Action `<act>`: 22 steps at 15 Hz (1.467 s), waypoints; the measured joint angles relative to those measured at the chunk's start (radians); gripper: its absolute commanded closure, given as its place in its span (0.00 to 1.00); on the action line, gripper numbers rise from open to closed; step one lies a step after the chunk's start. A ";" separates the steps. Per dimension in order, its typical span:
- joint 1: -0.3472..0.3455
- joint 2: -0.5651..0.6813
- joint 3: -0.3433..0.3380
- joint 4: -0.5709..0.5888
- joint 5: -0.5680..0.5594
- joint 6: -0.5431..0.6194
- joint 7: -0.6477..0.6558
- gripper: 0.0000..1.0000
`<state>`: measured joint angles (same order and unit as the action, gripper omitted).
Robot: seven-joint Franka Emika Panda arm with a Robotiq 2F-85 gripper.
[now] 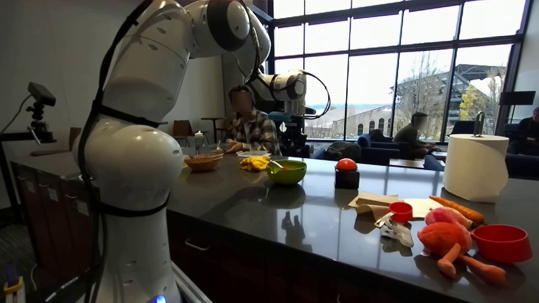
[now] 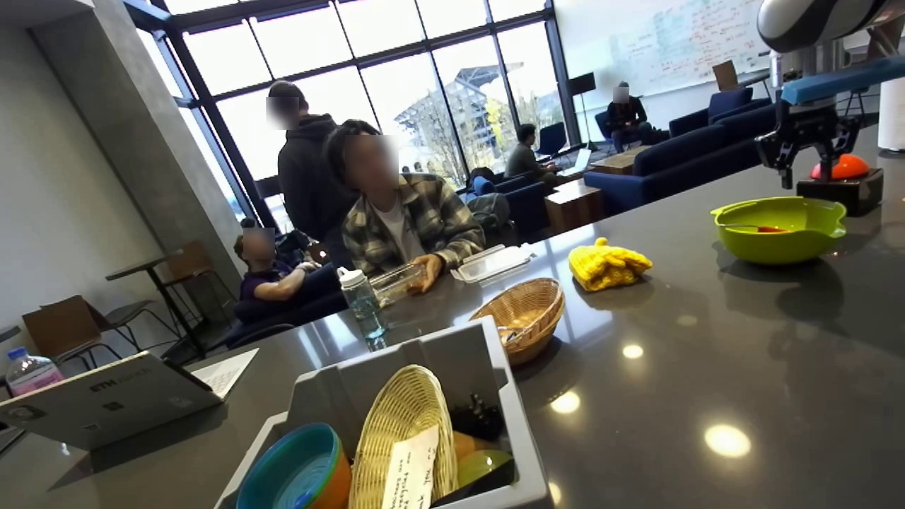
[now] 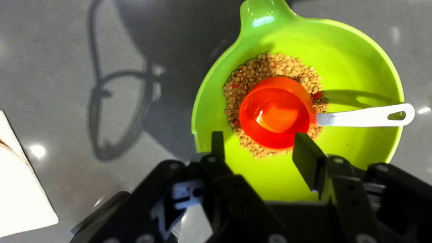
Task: Pick up the red toy pot and put it in the green bowl
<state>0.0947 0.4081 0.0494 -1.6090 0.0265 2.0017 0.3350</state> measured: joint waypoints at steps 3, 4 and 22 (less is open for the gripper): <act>0.001 0.000 -0.002 0.000 0.000 0.000 0.000 0.00; 0.002 -0.001 -0.002 0.000 0.000 0.001 0.000 0.00; 0.048 -0.401 0.030 -0.534 -0.073 0.156 -0.075 0.00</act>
<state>0.1427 0.0075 0.0793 -2.1425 -0.0470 2.1576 0.2603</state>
